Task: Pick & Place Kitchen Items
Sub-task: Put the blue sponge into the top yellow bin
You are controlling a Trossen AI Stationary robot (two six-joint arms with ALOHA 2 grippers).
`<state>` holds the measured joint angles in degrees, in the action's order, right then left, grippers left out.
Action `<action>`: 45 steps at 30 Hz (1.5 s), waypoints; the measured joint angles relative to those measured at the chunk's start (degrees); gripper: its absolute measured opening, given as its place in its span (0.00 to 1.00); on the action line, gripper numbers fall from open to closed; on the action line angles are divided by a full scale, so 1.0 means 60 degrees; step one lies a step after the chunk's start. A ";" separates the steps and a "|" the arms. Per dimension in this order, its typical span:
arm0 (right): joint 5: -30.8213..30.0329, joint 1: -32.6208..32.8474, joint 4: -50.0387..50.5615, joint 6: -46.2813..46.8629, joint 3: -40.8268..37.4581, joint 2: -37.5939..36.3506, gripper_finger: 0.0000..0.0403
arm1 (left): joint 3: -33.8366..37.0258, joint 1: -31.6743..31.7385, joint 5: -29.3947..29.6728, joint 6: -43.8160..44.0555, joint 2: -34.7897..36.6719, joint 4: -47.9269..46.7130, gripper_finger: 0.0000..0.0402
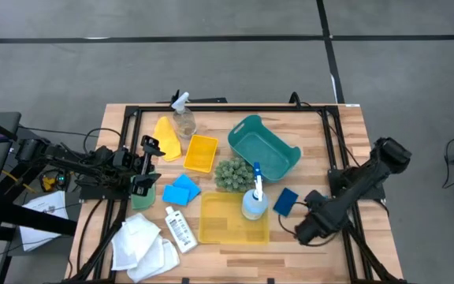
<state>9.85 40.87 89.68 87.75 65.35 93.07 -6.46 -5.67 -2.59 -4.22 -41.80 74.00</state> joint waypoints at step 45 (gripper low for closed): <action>-0.0203 0.0256 -0.0164 -0.0075 0.0777 0.1719 0.37 | -0.0002 0.0000 0.0011 0.0035 0.0004 -0.0004 0.72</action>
<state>8.64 42.41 88.69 87.30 70.01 103.38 -6.47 -5.67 -2.52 -4.01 -41.78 73.97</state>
